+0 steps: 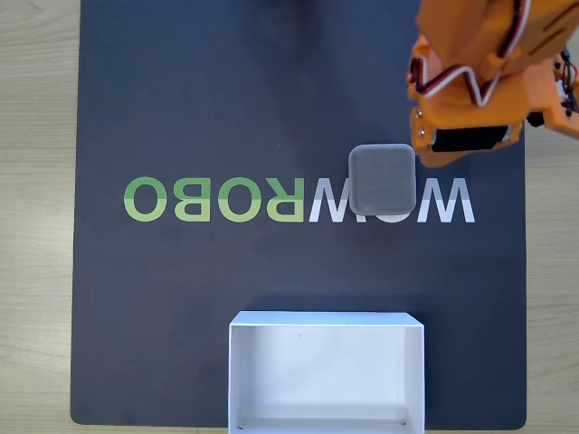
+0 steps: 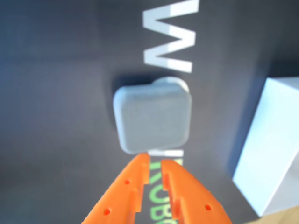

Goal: Grab the usb to bin

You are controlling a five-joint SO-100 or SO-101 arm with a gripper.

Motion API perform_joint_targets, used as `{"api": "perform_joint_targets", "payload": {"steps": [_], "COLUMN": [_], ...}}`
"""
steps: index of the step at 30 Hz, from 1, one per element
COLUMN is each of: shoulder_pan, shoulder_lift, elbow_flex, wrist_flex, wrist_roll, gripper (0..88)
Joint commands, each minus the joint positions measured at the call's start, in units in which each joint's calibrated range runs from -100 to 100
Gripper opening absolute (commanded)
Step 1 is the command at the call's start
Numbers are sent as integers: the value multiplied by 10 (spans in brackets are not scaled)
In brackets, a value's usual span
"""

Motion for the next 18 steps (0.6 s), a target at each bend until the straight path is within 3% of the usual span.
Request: {"api": "perform_joint_targets", "payload": {"steps": [1,14,18], "shoulder_pan": [0,71,82], "shoulder_lift": [36,48,21], "elbow_flex": [-79,-97,-59], "wrist_flex": [41,75,75], "wrist_roll": [-27,-24,50], "gripper": [29,29,29]}}
